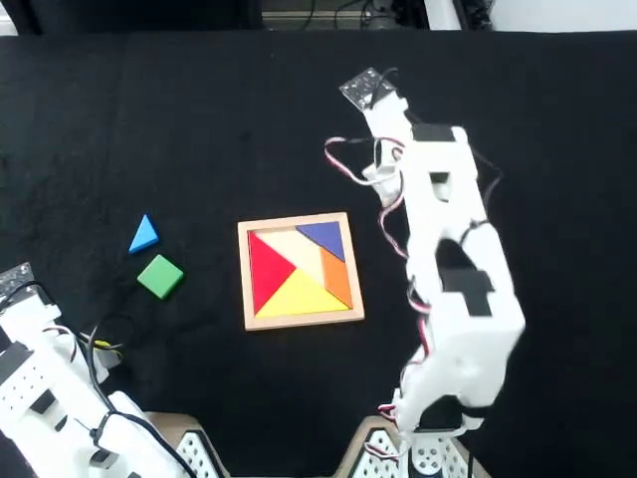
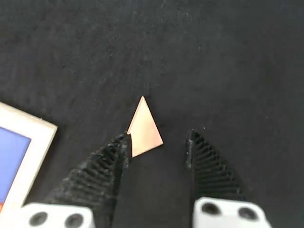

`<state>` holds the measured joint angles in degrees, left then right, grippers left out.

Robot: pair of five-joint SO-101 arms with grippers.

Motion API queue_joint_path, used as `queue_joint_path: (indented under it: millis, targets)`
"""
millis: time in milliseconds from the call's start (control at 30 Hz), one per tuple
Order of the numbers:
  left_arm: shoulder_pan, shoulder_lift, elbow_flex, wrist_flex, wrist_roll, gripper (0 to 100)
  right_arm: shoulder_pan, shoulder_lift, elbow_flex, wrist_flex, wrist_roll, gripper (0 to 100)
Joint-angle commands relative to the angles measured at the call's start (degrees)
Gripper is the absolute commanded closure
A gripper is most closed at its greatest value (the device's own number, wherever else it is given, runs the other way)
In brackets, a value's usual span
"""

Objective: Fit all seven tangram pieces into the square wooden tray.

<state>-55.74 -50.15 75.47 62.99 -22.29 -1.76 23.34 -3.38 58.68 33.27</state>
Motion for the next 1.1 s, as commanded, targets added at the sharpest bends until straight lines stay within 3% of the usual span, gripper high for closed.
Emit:
queue_joint_path:
  millis: [0,500,833,1067]
  targets:
    - [0.5,-0.5,-0.3,-0.8,-0.3,73,0.4,6.5,-13.5,4.4,-0.1,80.4]
    - [0.6,-0.5,-0.3,-0.9,-0.3,73,-2.4,21.5,-29.9,5.0,0.0,80.4]
    - [0.6,-0.5,-0.3,-0.9,-0.3,73,-4.1,26.0,-37.2,15.7,0.1,80.5]
    - [0.6,-0.5,-0.3,-0.9,-0.3,73,-6.4,25.5,-39.5,29.3,0.2,86.1]
